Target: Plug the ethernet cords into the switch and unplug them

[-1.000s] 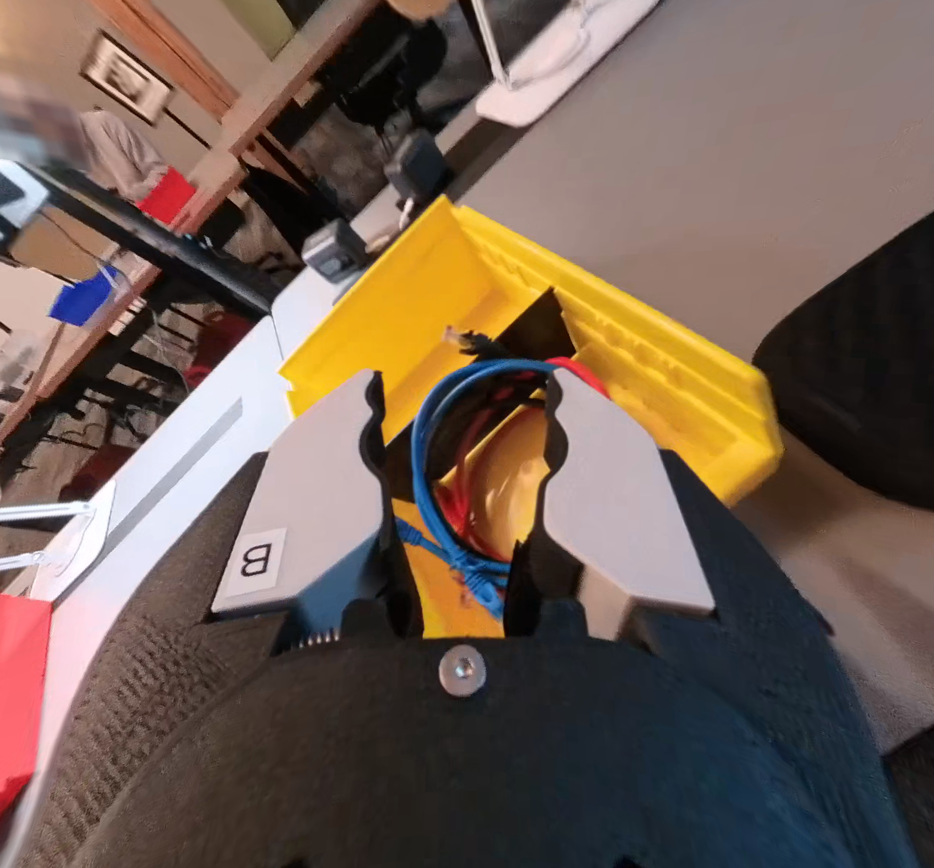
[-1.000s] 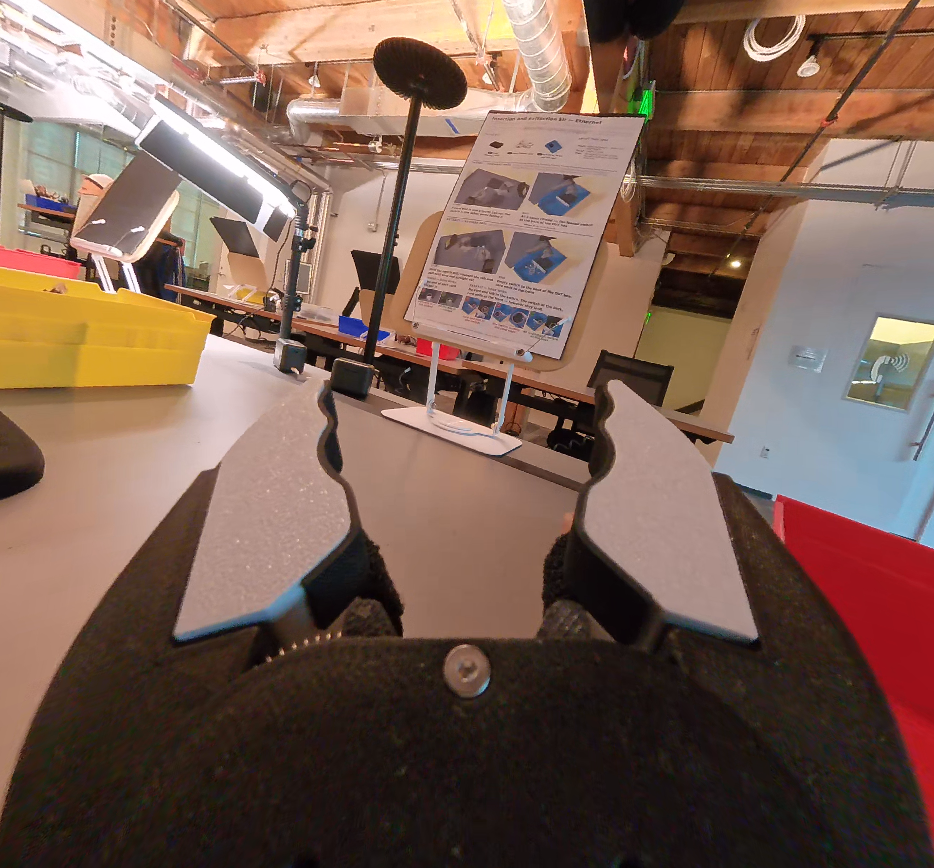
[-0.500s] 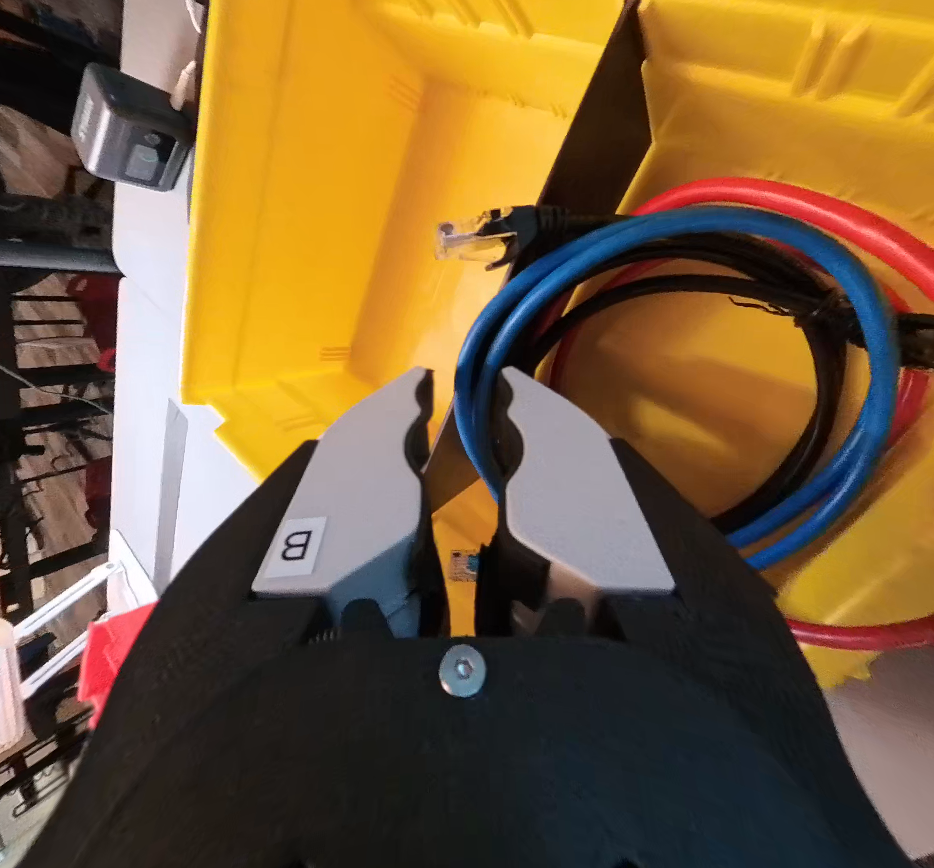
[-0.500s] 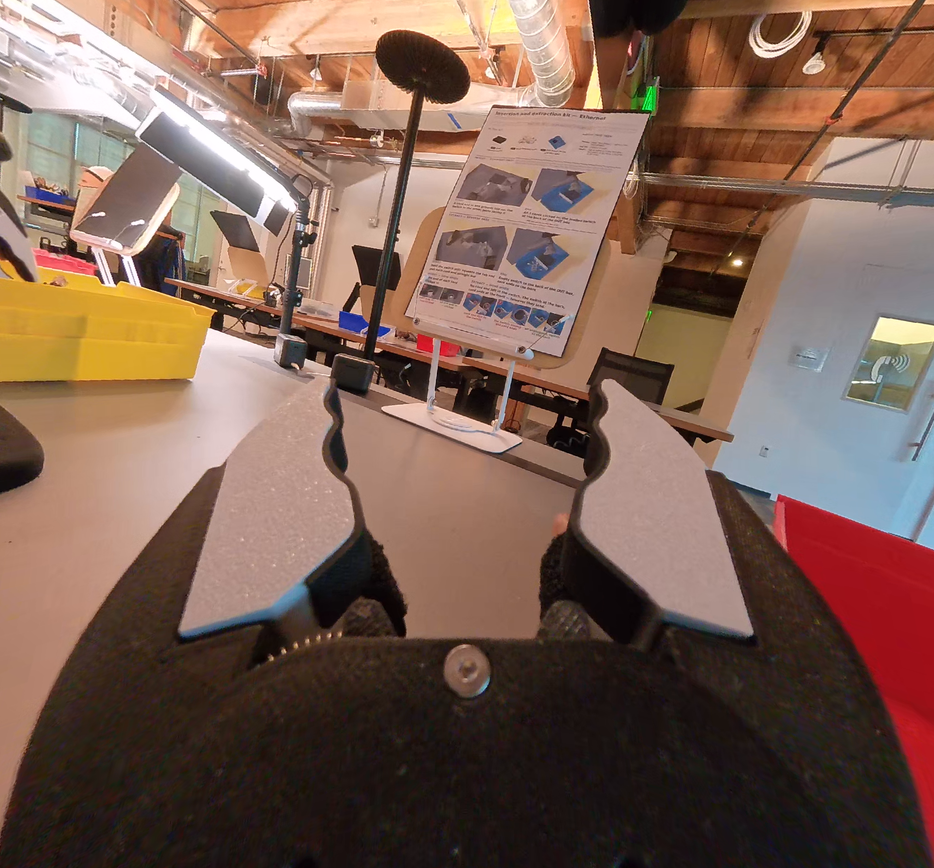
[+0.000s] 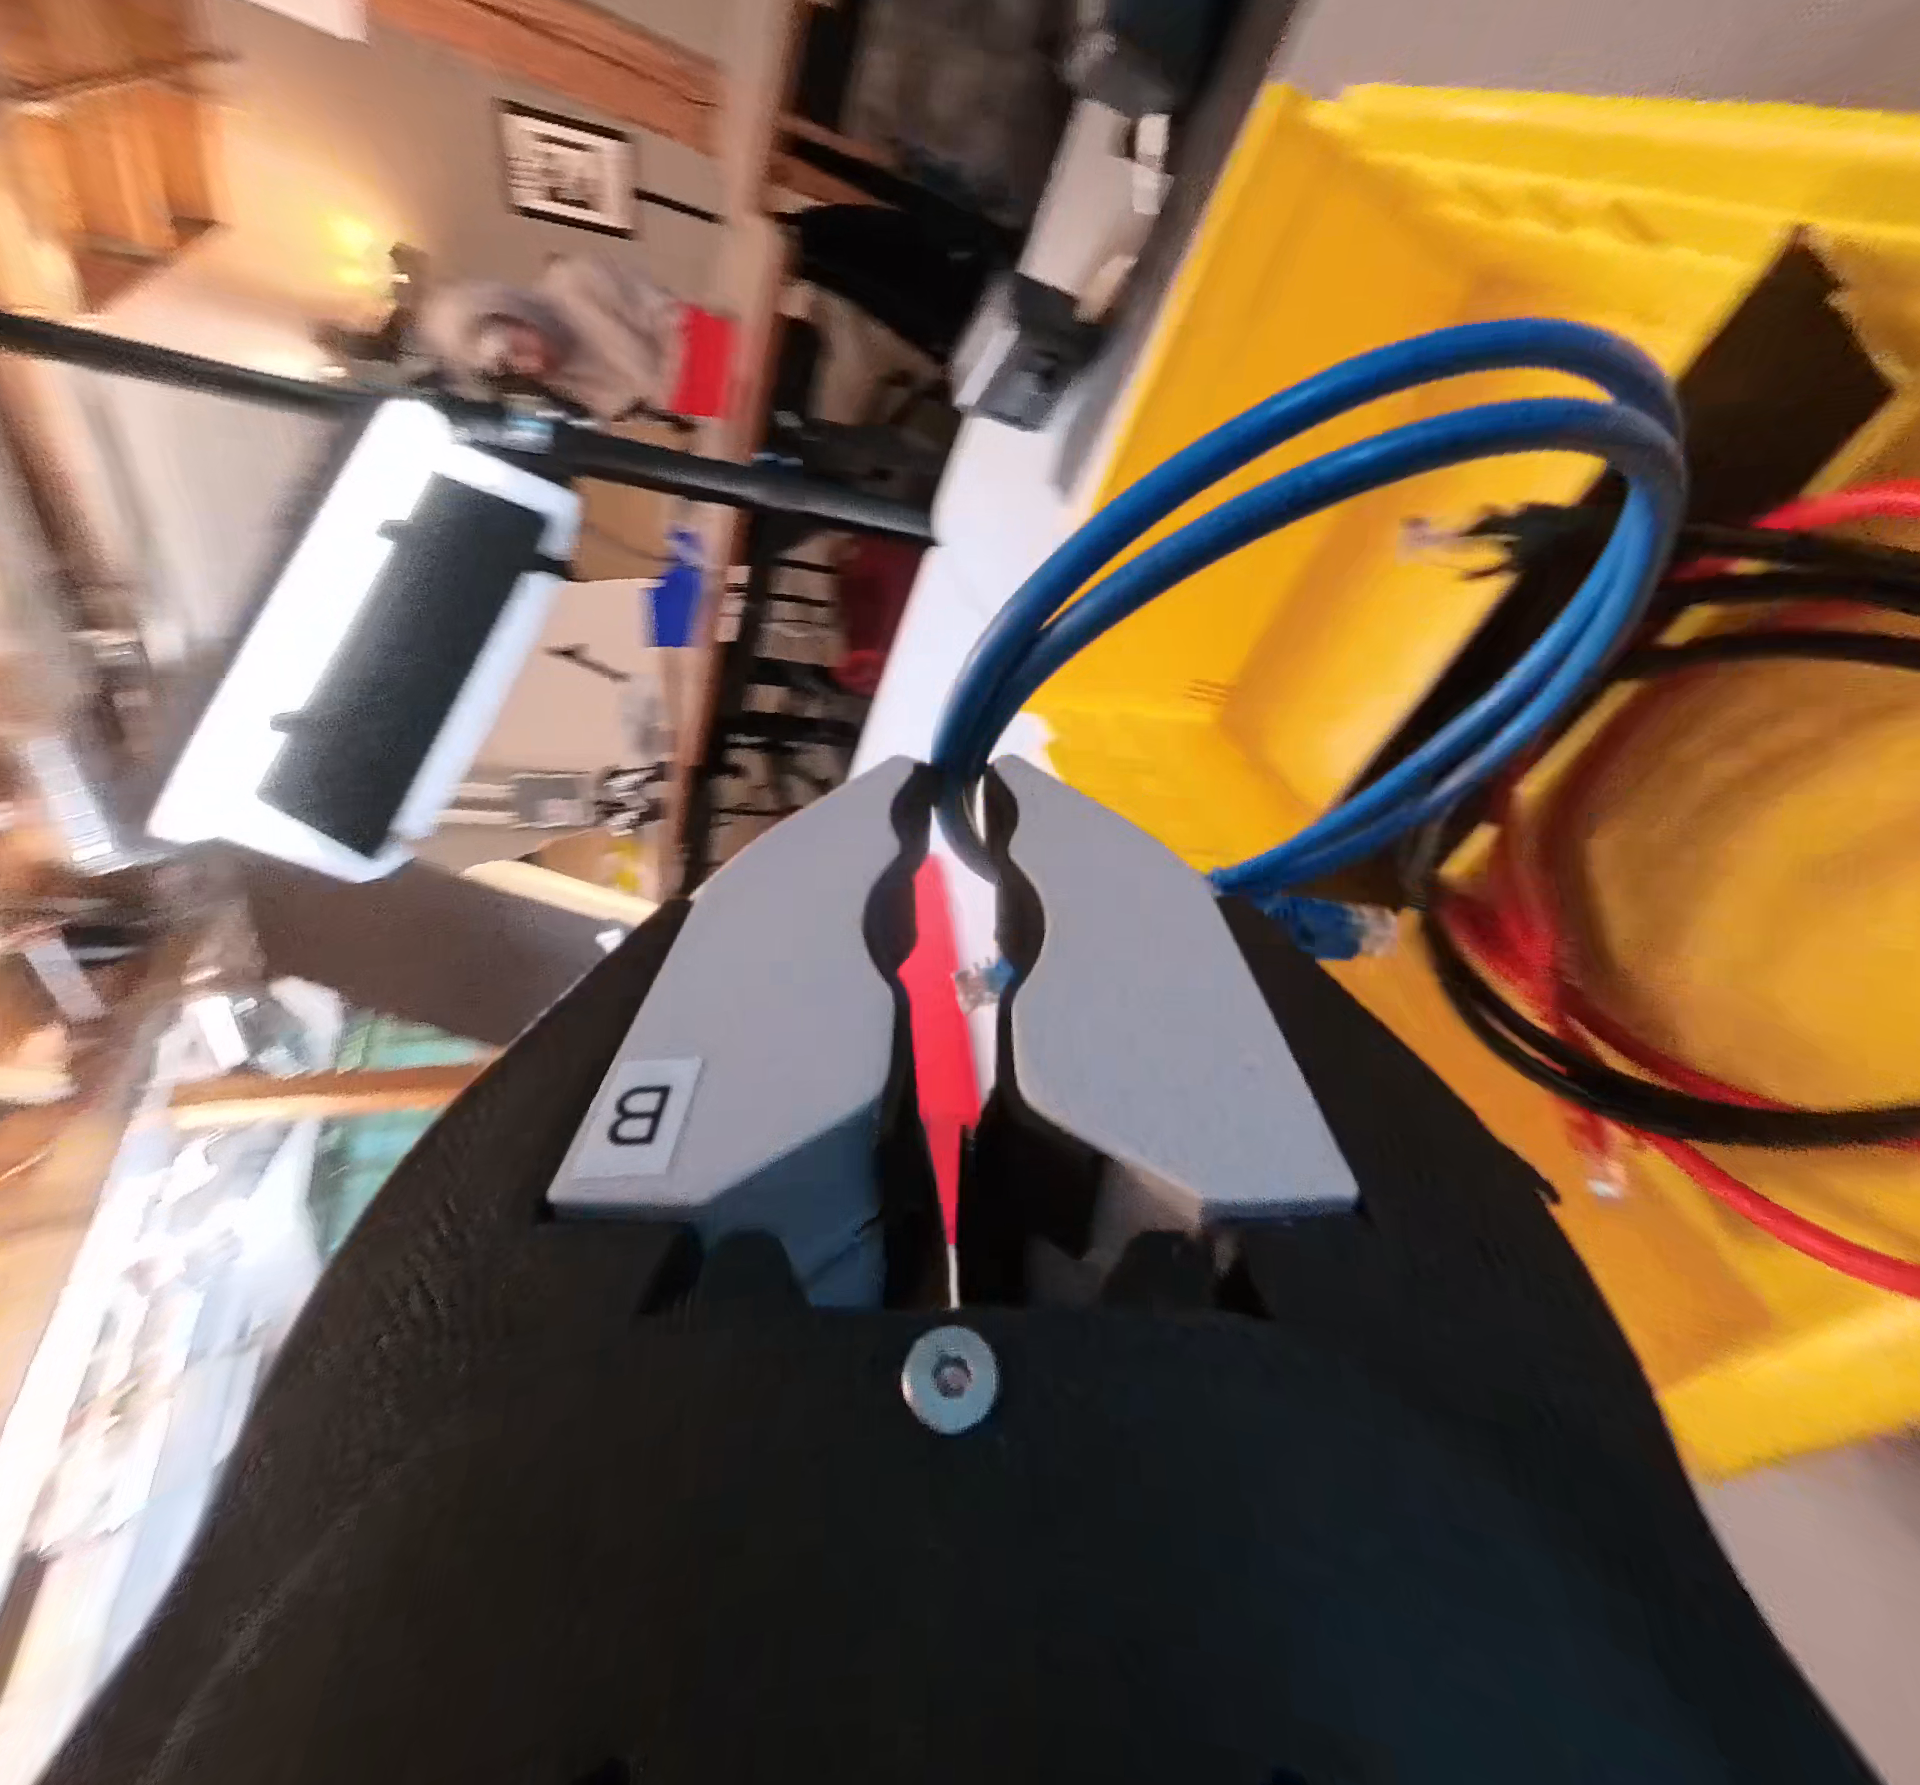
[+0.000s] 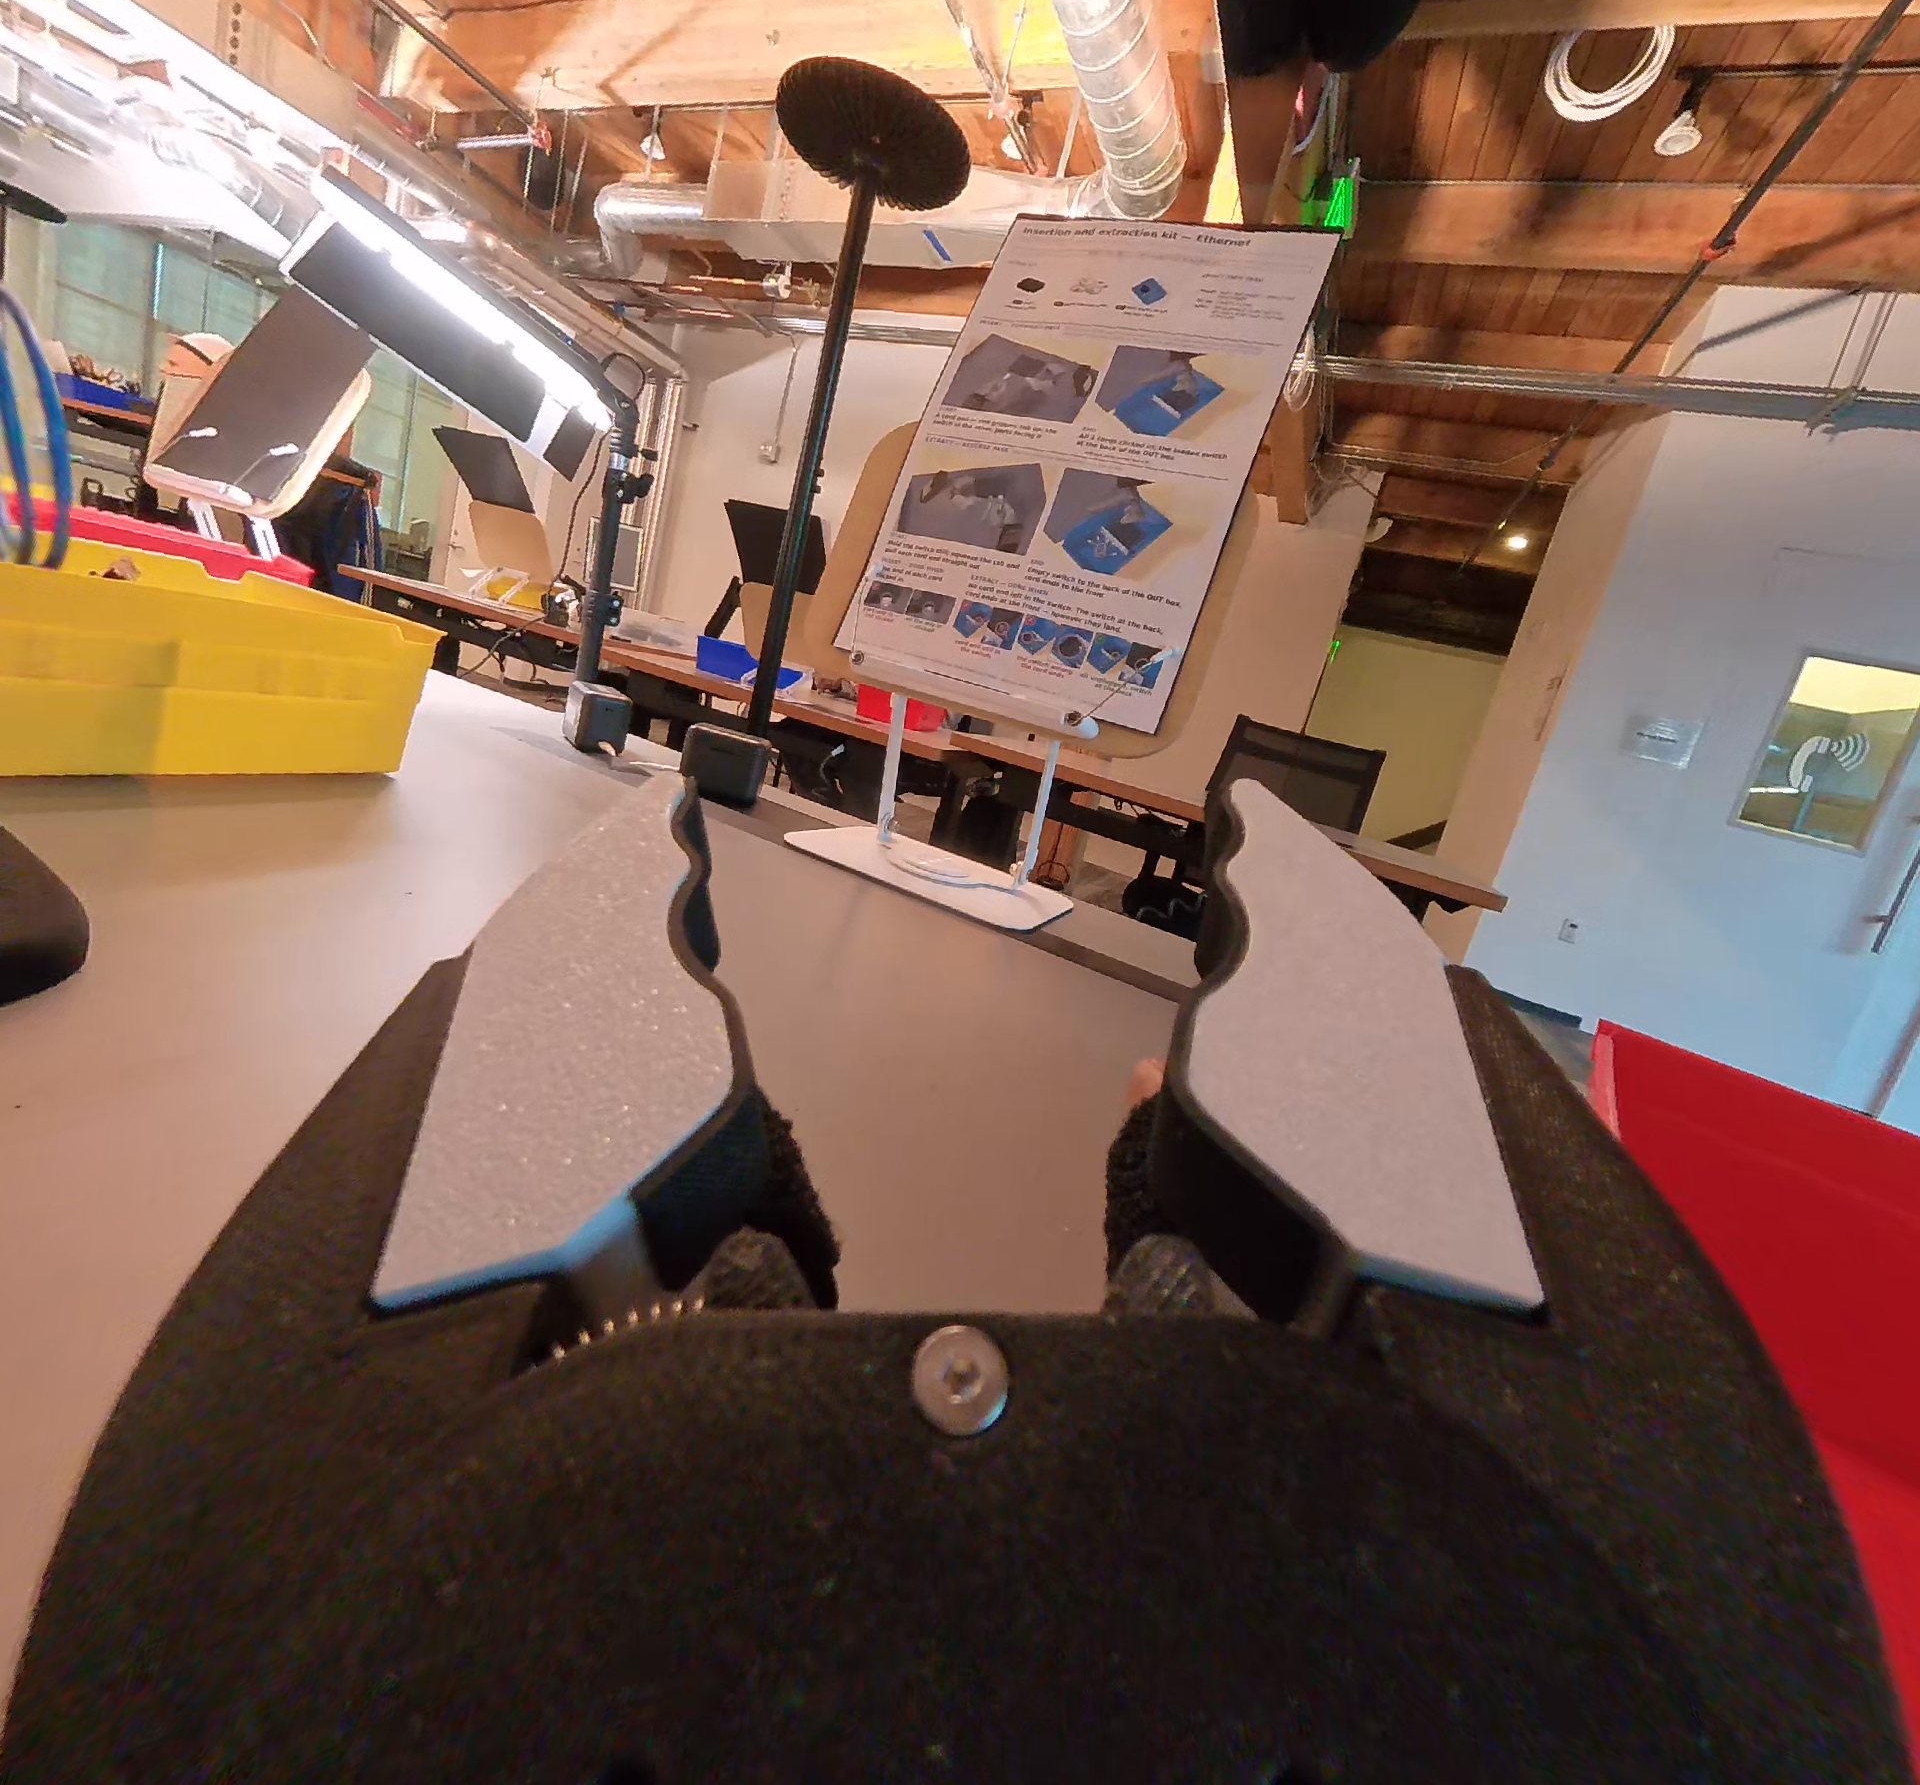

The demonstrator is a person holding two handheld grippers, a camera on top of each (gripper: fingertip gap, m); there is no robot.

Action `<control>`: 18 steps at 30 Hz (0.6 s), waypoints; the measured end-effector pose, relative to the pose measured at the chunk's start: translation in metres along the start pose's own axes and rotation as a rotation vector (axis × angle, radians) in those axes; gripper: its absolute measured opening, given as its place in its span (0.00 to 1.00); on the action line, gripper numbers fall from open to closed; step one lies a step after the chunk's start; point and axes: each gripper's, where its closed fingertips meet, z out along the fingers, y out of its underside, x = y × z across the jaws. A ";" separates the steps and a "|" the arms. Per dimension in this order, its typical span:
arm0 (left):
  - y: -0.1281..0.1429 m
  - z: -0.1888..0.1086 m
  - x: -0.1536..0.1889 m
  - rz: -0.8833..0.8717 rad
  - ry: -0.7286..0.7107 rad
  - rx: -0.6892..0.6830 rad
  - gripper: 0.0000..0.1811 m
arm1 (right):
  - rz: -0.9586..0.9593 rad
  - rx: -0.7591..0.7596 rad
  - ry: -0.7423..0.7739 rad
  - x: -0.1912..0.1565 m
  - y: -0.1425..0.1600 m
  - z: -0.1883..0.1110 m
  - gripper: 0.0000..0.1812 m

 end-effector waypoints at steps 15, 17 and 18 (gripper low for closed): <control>-0.218 -0.105 -0.049 -0.525 -0.458 0.859 0.03 | -0.099 -0.003 -0.058 -0.016 -0.001 0.000 0.47; -0.255 -0.118 -0.039 -0.607 -0.385 0.982 0.03 | -0.153 -0.002 -0.082 -0.024 -0.002 0.001 0.47; -0.273 -0.126 -0.031 -0.644 -0.345 1.048 0.03 | -0.180 0.005 -0.094 -0.029 -0.003 0.001 0.47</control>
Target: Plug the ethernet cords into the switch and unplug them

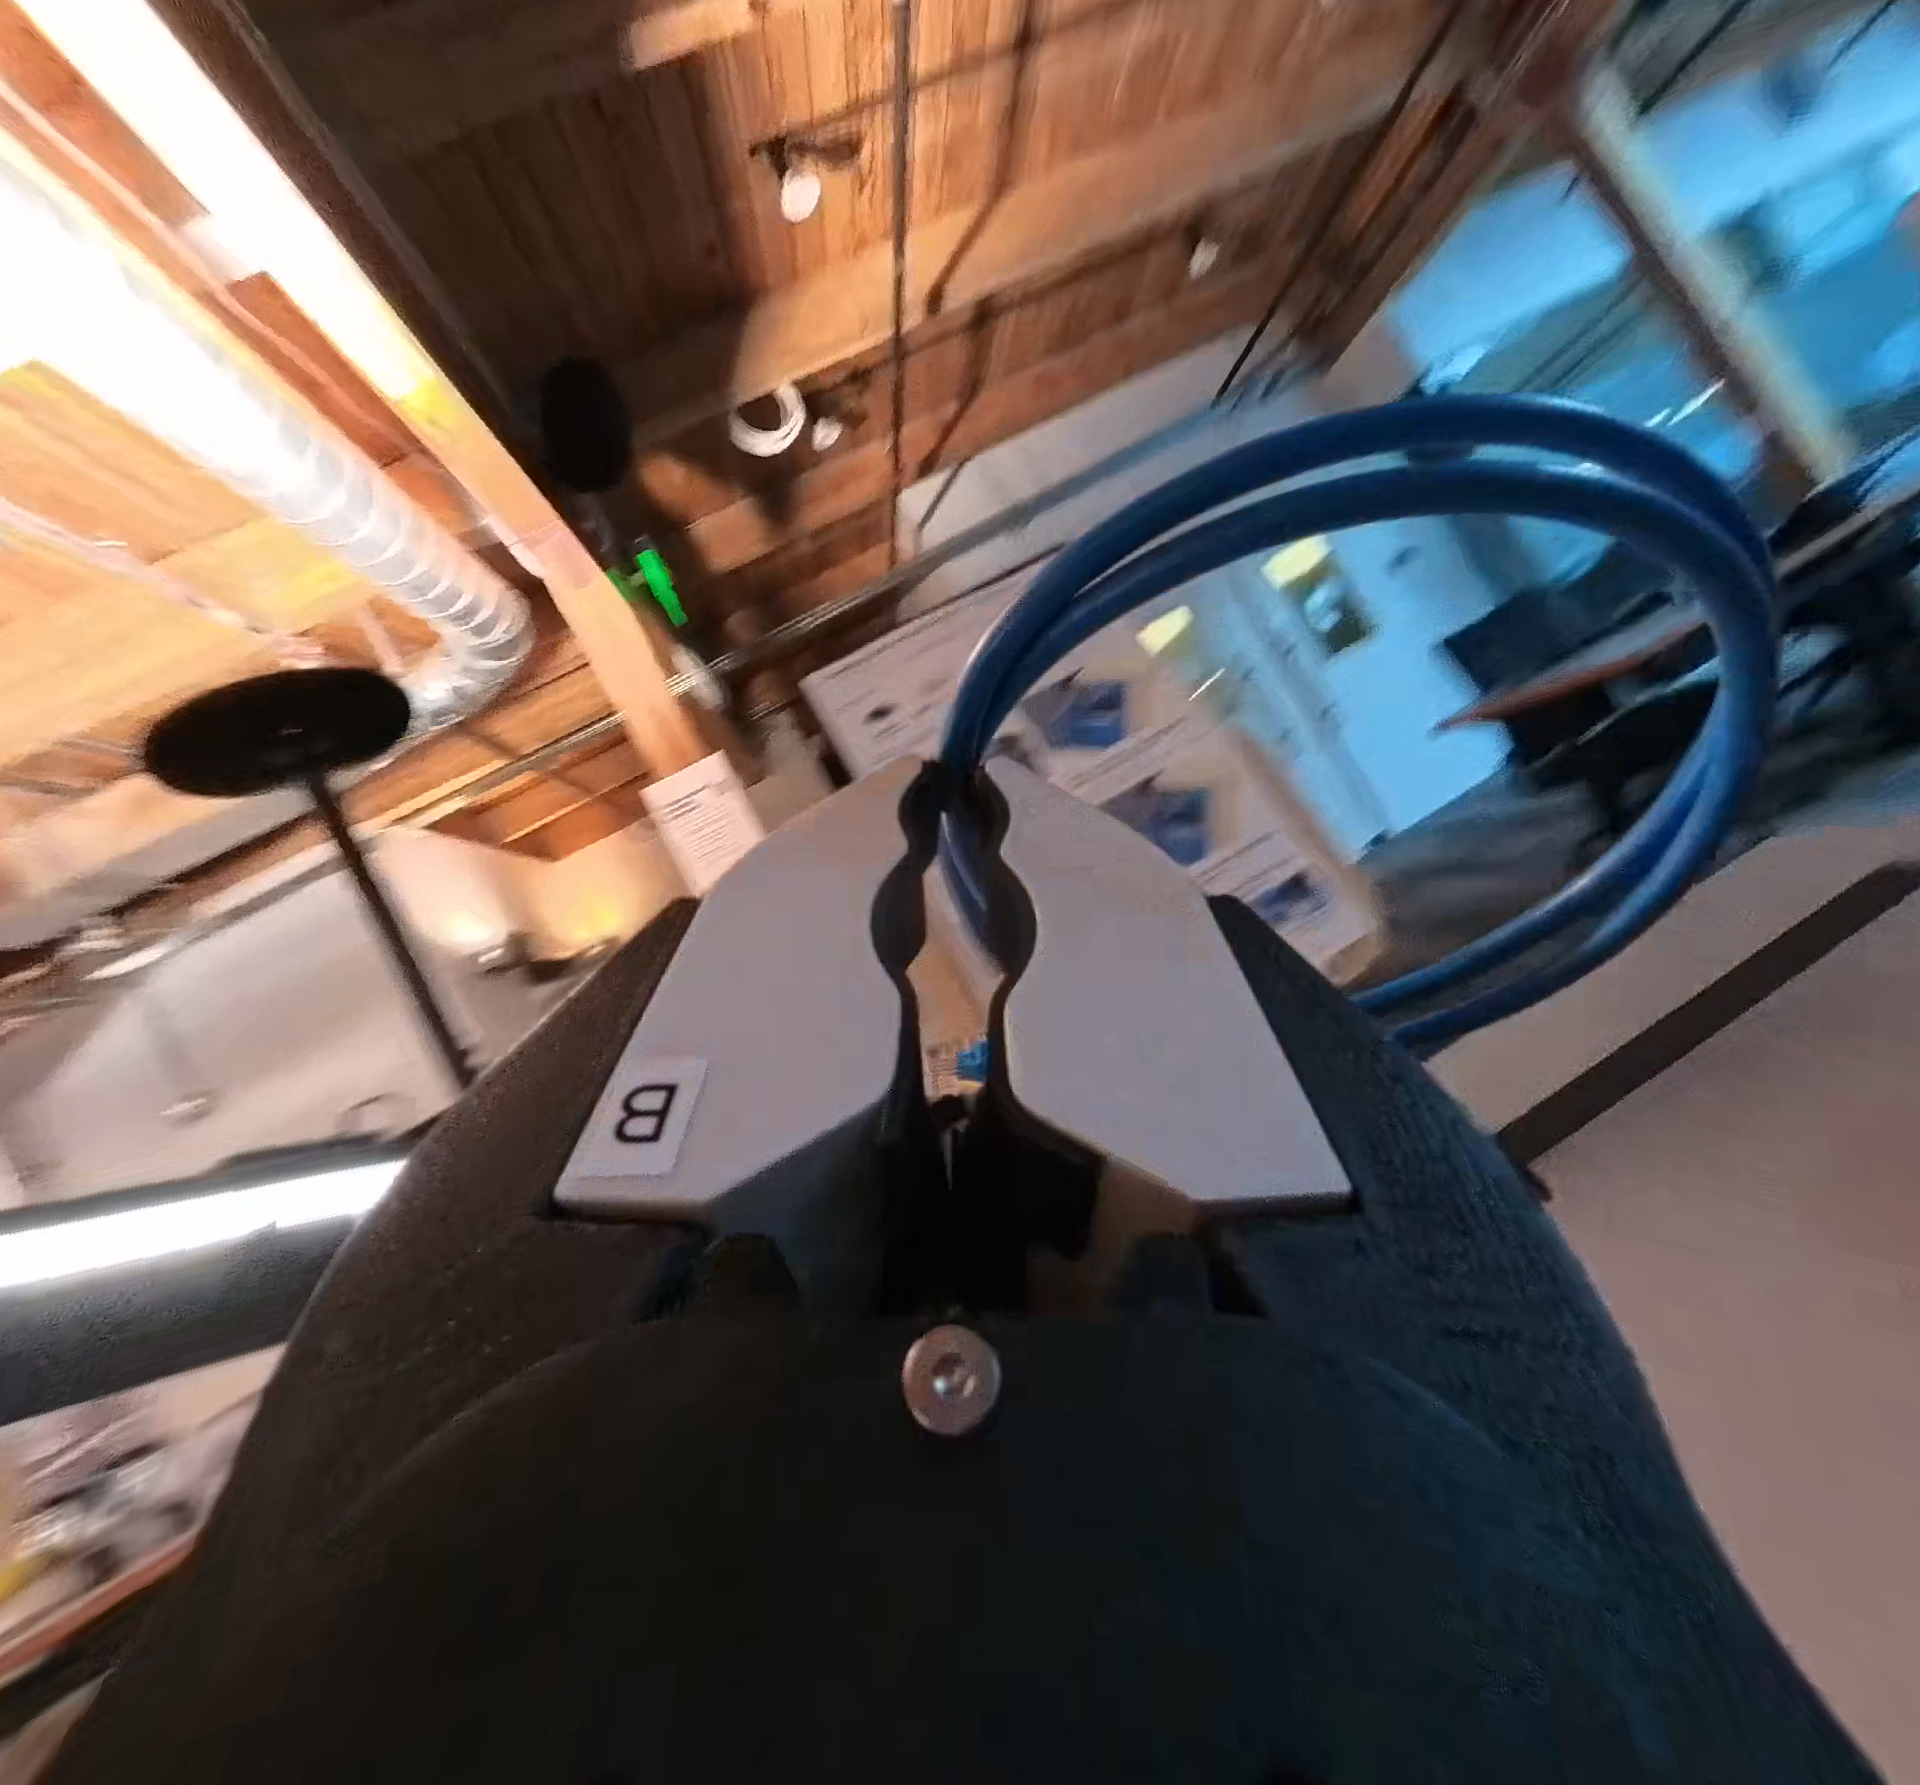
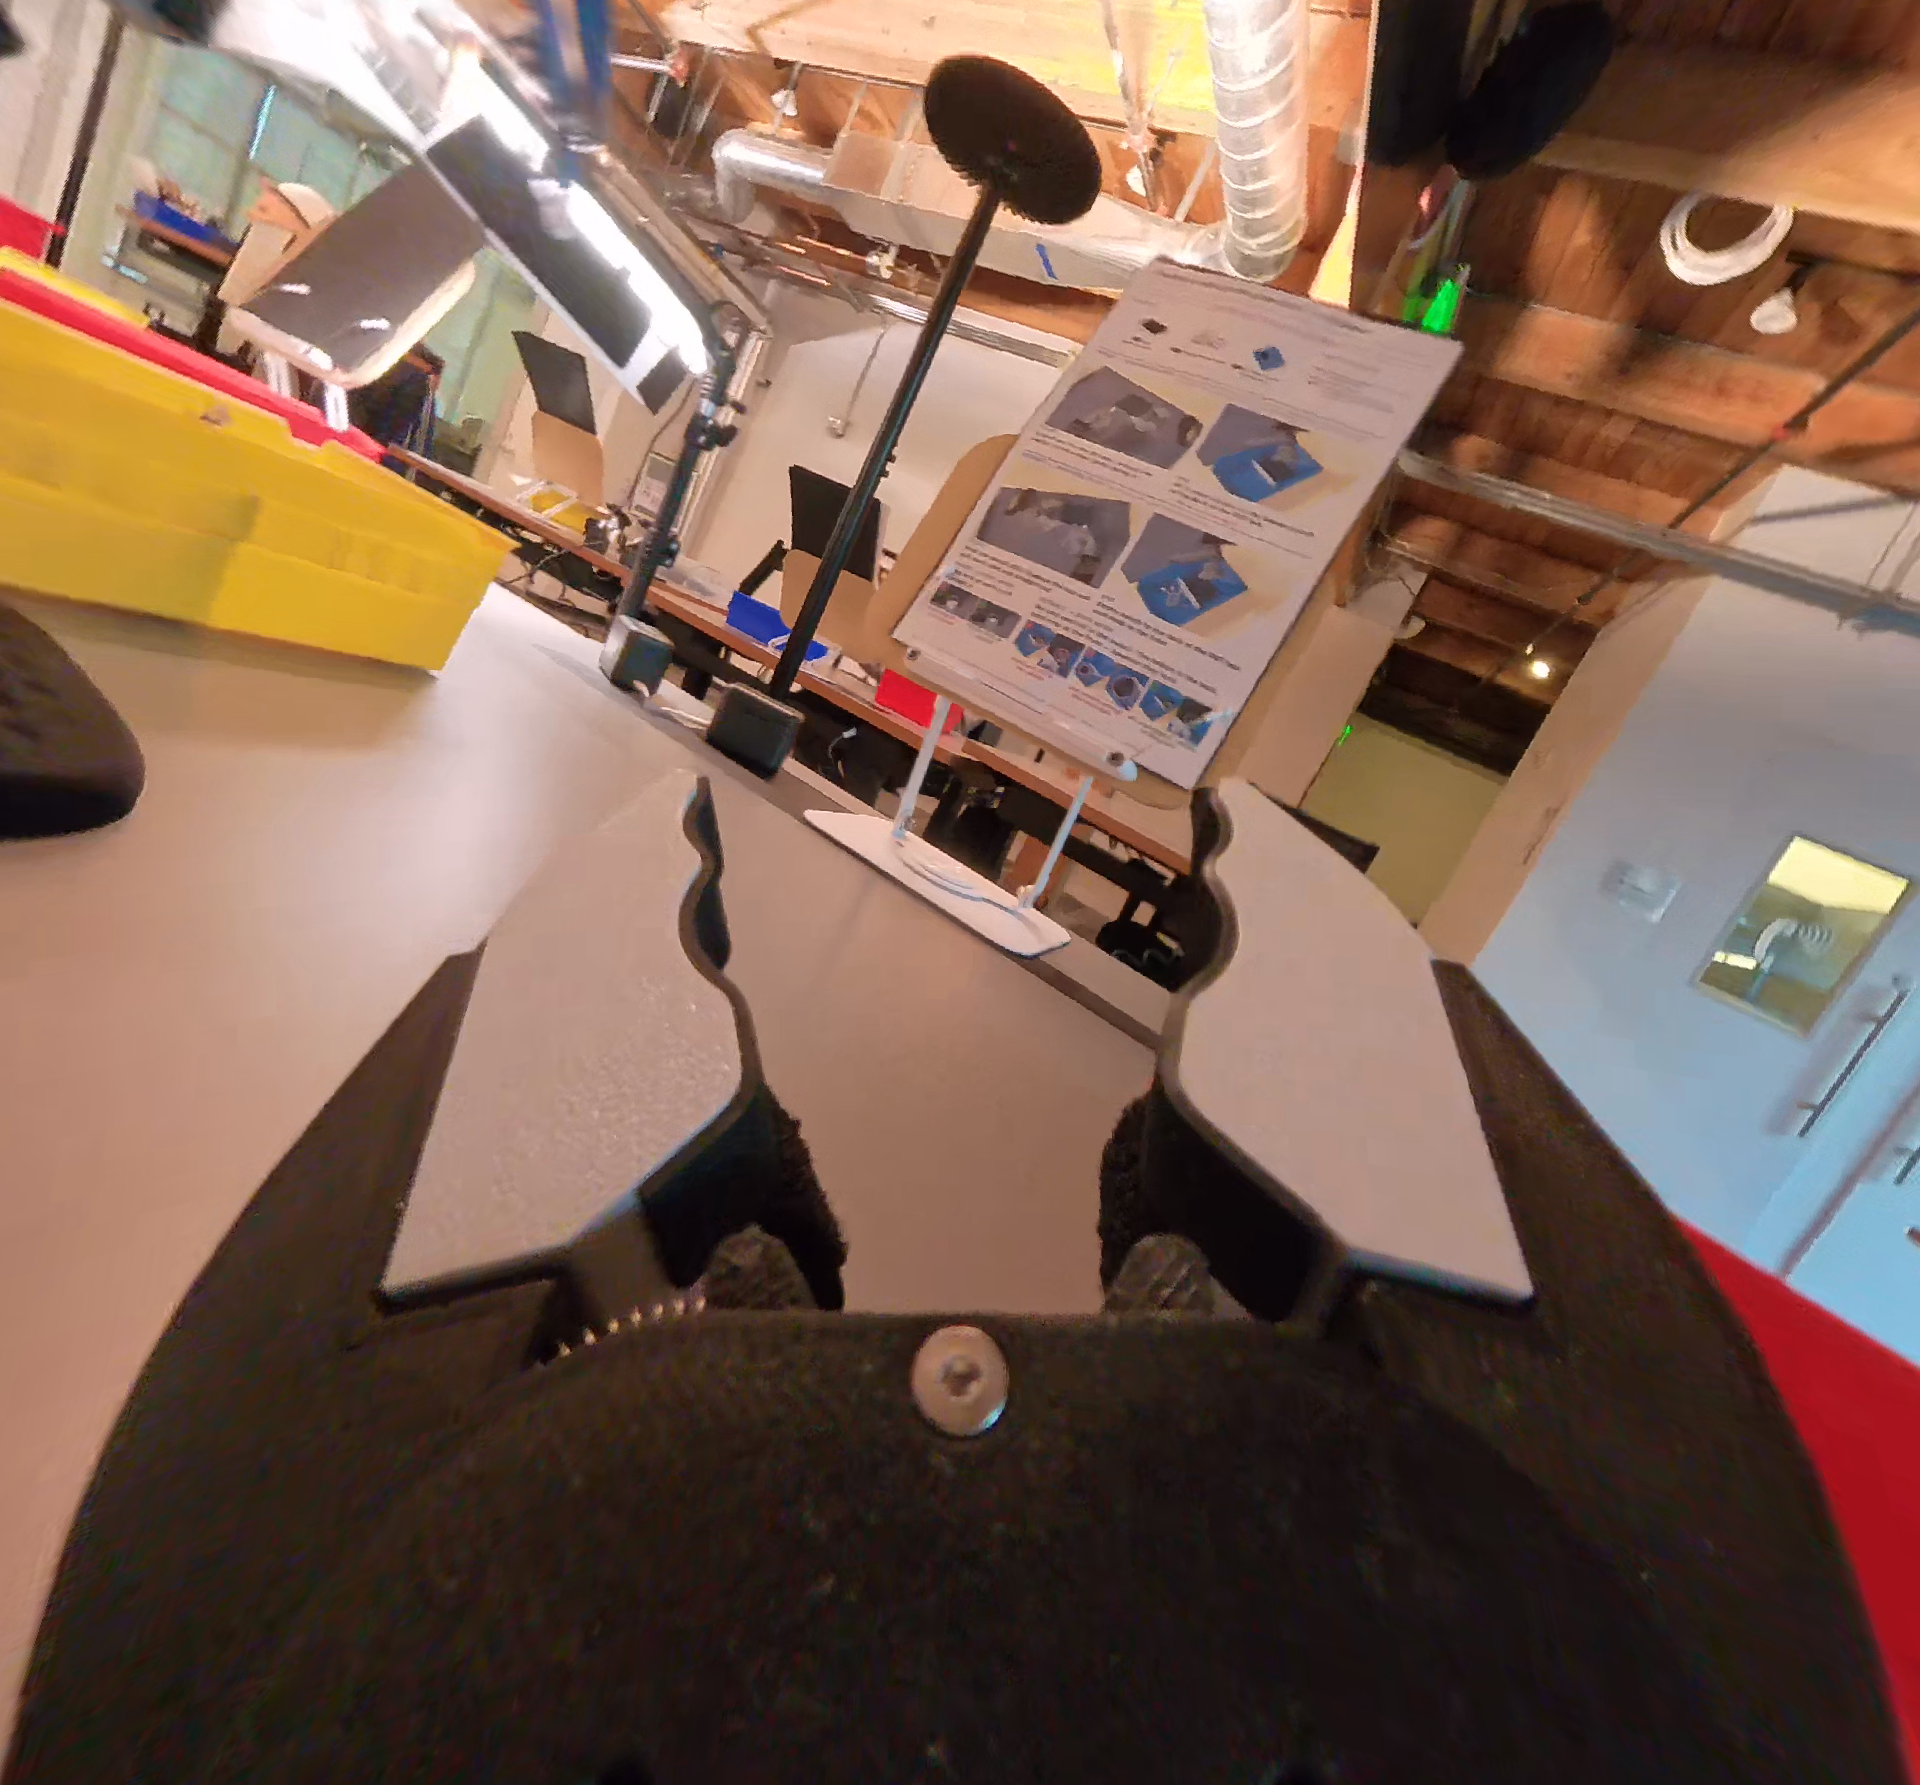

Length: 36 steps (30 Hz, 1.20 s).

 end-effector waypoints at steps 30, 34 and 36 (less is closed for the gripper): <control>-0.069 -0.151 0.248 -0.478 1.534 0.637 0.03 | 1.397 -0.317 -0.880 -0.145 -0.077 -0.002 0.18; -0.062 -0.152 0.264 -0.416 1.556 0.575 0.03 | 1.217 -0.382 -0.890 -0.155 -0.068 -0.007 0.08; -0.065 -0.148 0.264 -0.455 1.524 0.584 0.07 | 1.106 -0.268 -0.840 -0.143 -0.073 -0.004 0.07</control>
